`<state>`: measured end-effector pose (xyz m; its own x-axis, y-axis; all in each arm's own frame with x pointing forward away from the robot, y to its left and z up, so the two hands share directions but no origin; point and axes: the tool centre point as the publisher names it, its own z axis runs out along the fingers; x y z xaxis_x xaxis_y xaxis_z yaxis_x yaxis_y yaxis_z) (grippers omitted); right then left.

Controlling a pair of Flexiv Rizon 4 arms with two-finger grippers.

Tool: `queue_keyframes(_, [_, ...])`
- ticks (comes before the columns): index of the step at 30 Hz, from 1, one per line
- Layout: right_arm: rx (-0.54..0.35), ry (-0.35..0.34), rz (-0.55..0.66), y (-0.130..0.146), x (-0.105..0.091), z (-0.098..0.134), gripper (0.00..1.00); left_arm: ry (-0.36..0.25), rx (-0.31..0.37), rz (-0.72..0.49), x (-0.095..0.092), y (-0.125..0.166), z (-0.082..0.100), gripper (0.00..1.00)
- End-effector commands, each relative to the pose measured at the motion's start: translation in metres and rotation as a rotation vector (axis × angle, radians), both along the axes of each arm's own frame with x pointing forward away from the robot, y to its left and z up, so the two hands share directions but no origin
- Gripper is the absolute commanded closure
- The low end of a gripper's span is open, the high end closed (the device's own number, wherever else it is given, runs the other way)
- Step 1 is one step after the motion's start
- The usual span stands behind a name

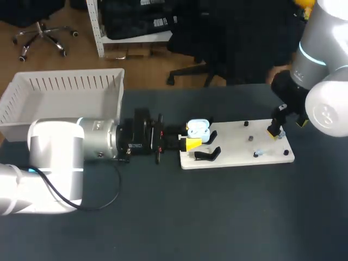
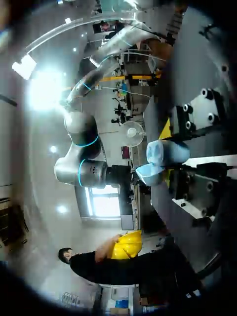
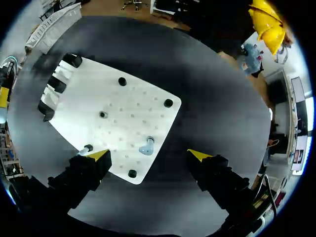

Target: Pick up each earbud case from the left stands, insert the matching earbuds, close the lid, and place the case in the box.

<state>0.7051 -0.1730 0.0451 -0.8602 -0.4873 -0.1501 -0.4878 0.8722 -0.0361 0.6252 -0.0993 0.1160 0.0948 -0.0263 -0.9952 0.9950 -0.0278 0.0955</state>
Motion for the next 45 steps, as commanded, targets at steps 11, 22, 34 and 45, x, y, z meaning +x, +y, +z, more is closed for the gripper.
queue_keyframes(11, [-0.027,-0.032,0.030,-0.003,0.004,-0.007,0.21,-0.004,-0.003,0.008,-0.002,0.000,-0.001,1.00])
queue_keyframes(22, [-0.065,-0.053,-0.025,0.008,0.003,-0.008,0.52,-0.004,-0.003,0.008,-0.002,0.000,-0.001,1.00])
queue_keyframes(34, [-0.073,-0.049,-0.137,0.002,0.007,-0.016,0.56,-0.004,-0.003,0.008,-0.002,0.000,-0.001,1.00])
queue_keyframes(45, [-0.068,-0.048,-0.150,0.003,0.010,-0.019,0.60,-0.004,-0.003,0.008,-0.002,0.000,-0.001,1.00])
